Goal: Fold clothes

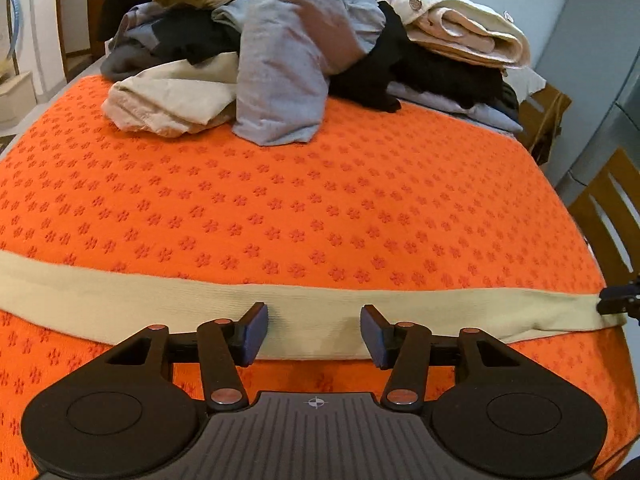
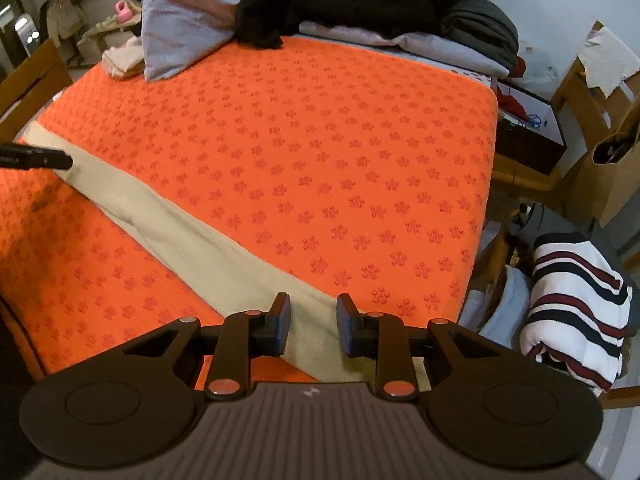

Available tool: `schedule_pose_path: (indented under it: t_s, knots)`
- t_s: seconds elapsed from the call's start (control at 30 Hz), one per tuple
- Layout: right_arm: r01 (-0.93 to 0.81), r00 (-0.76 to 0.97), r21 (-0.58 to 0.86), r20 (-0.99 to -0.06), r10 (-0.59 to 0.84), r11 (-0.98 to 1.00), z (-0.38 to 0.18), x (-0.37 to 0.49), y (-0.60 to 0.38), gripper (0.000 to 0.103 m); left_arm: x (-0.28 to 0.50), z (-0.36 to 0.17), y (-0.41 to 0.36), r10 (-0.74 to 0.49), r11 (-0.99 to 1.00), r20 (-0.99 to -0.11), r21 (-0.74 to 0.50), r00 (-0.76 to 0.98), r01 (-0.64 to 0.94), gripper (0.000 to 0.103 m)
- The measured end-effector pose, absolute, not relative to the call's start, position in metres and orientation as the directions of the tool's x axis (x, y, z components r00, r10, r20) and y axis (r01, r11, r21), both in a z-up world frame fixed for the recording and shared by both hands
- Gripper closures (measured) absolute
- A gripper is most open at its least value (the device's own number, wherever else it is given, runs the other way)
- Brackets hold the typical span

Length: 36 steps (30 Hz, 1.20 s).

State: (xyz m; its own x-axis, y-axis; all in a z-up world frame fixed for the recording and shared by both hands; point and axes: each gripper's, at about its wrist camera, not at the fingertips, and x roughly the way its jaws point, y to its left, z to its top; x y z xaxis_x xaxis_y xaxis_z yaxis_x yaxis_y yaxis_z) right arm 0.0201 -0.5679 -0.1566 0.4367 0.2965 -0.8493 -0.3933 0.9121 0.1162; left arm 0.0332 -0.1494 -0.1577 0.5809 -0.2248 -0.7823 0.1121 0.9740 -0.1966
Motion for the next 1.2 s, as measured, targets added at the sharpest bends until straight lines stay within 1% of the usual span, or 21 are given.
schedule_pose_path:
  t_s: [0.03,0.1,0.13,0.33,0.4,0.43,0.47,0.5,0.67,0.73,0.8,0.87,0.9,0.93,1.03,1.13,1.2]
  knots:
    - [-0.395,0.438,0.115,-0.849,0.297,0.911,-0.157,0.021,-0.568,0.073,0.034,-0.158,-0.149,-0.226,0.974,-0.783,-0.199,0.579,0.111,0.049]
    - [-0.397,0.447,0.107,-0.845,0.294,0.912,-0.154,0.022,-0.568,0.094,0.035,-0.158,-0.147,-0.228,0.973,-0.785,-0.203,0.576,0.109,0.048]
    - [-0.398,0.452,0.102,-0.843,0.292,0.912,-0.153,0.023,-0.568,0.101,0.034,-0.157,-0.147,-0.229,0.973,-0.785,-0.204,0.576,0.108,0.048]
    - [-0.413,0.463,0.069,-0.843,0.275,0.908,-0.153,0.027,-0.566,0.101,0.035,-0.157,-0.149,-0.216,0.976,-0.789,-0.185,0.575,0.113,0.047]
    - [-0.411,0.474,0.067,-0.836,0.276,0.909,-0.154,0.026,-0.567,0.1,0.035,-0.157,-0.15,-0.216,0.976,-0.791,-0.18,0.573,0.119,0.047]
    - [-0.401,0.484,0.07,-0.831,0.276,0.913,-0.154,0.025,-0.569,0.095,0.035,-0.157,-0.15,-0.216,0.976,-0.791,-0.179,0.572,0.12,0.047]
    - [-0.359,0.503,0.087,-0.82,0.271,0.929,-0.151,0.023,-0.577,0.088,0.035,-0.157,-0.15,-0.215,0.977,-0.792,-0.178,0.571,0.121,0.047]
    - [-0.317,0.523,0.104,-0.81,0.266,0.943,-0.149,0.021,-0.586,0.085,0.035,-0.157,-0.15,-0.215,0.977,-0.793,-0.179,0.57,0.119,0.047]
    - [-0.025,0.594,0.243,-0.777,0.21,0.97,-0.147,0.002,-0.648,0.078,0.037,-0.155,-0.149,-0.219,0.975,-0.798,-0.198,0.561,0.099,0.046]
    - [0.077,0.605,0.293,-0.773,0.189,0.953,-0.153,-0.009,-0.67,0.076,0.038,-0.152,-0.147,-0.245,0.968,-0.793,-0.234,0.559,0.092,0.045]
    - [0.169,0.615,0.354,-0.767,0.183,0.92,-0.162,-0.021,-0.689,0.071,0.039,-0.148,-0.145,-0.27,0.959,-0.786,-0.27,0.557,0.084,0.045]
    - [0.252,0.627,0.421,-0.757,0.184,0.871,-0.173,-0.033,-0.706,0.062,0.04,-0.144,-0.149,-0.295,0.953,-0.777,-0.282,0.556,0.111,0.045]
    - [0.285,0.634,0.456,-0.749,0.191,0.843,-0.18,-0.038,-0.712,0.061,0.041,-0.143,-0.153,-0.305,0.951,-0.776,-0.282,0.552,0.129,0.045]
    - [0.314,0.642,0.489,-0.741,0.197,0.814,-0.187,-0.043,-0.717,0.059,0.042,-0.142,-0.156,-0.316,0.948,-0.775,-0.282,0.547,0.147,0.045]
    - [0.359,0.667,0.565,-0.712,0.219,0.743,-0.209,-0.054,-0.722,0.057,0.046,-0.142,-0.166,-0.33,0.944,-0.782,-0.274,0.528,0.185,0.045]
    - [0.383,0.678,0.596,-0.701,0.223,0.706,-0.226,-0.057,-0.722,0.055,0.05,-0.145,-0.172,-0.333,0.943,-0.793,-0.268,0.51,0.2,0.045]
    - [0.37,0.708,0.656,-0.658,0.257,0.658,-0.237,-0.061,-0.723,0.055,0.053,-0.148,-0.174,-0.337,0.941,-0.801,-0.272,0.495,0.202,0.045]
